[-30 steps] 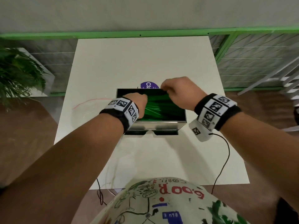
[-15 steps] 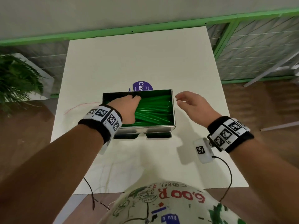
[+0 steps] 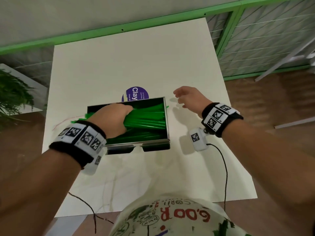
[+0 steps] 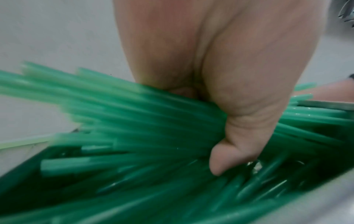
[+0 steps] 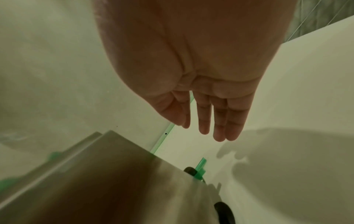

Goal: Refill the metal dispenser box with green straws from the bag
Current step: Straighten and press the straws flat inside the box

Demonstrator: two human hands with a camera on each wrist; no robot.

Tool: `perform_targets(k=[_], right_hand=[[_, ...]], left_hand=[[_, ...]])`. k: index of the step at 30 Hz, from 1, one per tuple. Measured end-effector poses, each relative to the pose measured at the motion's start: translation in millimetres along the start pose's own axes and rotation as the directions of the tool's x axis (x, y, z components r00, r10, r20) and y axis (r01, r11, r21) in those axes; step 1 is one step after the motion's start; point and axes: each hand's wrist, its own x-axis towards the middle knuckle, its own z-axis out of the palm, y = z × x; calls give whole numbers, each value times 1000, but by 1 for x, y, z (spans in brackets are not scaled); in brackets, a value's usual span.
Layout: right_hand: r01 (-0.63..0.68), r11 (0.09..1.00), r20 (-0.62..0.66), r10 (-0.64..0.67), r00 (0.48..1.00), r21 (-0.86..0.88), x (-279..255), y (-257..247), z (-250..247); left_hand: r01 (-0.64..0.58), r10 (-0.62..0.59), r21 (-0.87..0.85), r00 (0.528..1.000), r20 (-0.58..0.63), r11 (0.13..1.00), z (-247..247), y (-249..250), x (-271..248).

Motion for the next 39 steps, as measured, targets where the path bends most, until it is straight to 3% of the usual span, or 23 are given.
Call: perform_targets(k=[5,11,13,15,17,19,20,21,23,25,32,39], right_hand=[[-70,997,72,71,995,-21,28,-8,5],[-41,982,281,91,955,-182,55,-23,24],[-14,961,357,116,927,-276,62,-27,30],[-9,935,404,161,900,-354,69,-30,36],[-20,904,436,225,871,-427,73,-31,39],[-36,876,466,291,835,-481,76,-31,41],[-44,871,475,309,824,-490,77,-29,41],[-46,871,482,314,818,-490,78,-28,41],[-57,868,482,327,813,-493,79,-25,41],[-52,860,478,331,814,-508,78,-25,41],[-1,845,505,320,802,-534,63,-31,39],[132,937,382,1,924,-322,45,-25,34]], left_hand=[[-37,36,-12,994,-104,999,21,-5,-6],[81,-81,-173,997,9,981,30,5,9],[62,-64,-261,998,-1,963,24,8,5],[-39,8,-281,994,-113,959,18,11,-6],[-141,79,-160,937,-342,977,13,10,-21],[-146,71,-76,794,-604,986,13,-2,-31],[-89,4,-92,743,-670,992,17,-13,-31],[4,-101,-144,730,-676,990,21,-24,-30],[219,-343,-281,769,-540,934,32,-42,-23],[296,-471,-417,776,-420,859,44,-49,-19],[142,-436,-481,688,-581,865,66,-40,-38],[77,-432,-503,633,-642,861,85,-31,-61]])
